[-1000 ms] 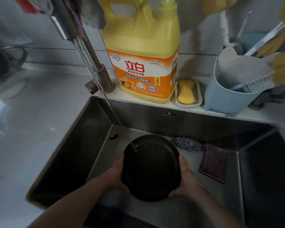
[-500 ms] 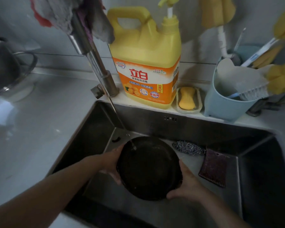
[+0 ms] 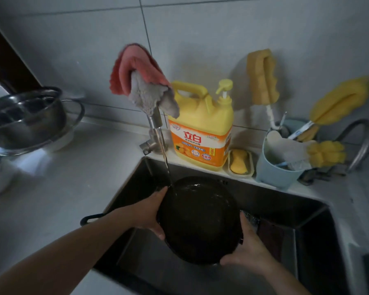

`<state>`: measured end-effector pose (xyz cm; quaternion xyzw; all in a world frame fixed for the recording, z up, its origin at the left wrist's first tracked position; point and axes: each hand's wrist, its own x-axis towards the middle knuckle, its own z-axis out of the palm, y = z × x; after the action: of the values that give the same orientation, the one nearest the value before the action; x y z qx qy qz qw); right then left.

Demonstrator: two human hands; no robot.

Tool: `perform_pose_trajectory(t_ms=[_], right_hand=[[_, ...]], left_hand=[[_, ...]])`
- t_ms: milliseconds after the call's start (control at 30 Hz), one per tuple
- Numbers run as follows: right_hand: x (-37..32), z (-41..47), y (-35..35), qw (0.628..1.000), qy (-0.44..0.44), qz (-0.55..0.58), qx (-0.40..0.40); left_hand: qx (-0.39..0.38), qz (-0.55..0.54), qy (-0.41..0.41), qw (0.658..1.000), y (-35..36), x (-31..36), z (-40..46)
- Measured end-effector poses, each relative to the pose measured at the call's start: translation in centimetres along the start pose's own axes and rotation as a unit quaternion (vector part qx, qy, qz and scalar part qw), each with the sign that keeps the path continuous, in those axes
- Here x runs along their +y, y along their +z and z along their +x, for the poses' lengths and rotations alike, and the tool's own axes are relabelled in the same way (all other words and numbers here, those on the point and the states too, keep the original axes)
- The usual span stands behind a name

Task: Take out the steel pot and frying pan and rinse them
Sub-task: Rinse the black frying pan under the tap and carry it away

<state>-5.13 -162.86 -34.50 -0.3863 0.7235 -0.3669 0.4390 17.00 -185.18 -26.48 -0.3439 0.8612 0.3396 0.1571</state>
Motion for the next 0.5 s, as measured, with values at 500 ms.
perform_pose_trajectory(t_ms=[500], right_hand=[[-8.2, -1.9, -3.3, 0.995, 0.012, -0.088, -0.034]], left_hand=[[-0.041, -0.088, -0.046, 0.994, -2.1, 0.5, -6.5]])
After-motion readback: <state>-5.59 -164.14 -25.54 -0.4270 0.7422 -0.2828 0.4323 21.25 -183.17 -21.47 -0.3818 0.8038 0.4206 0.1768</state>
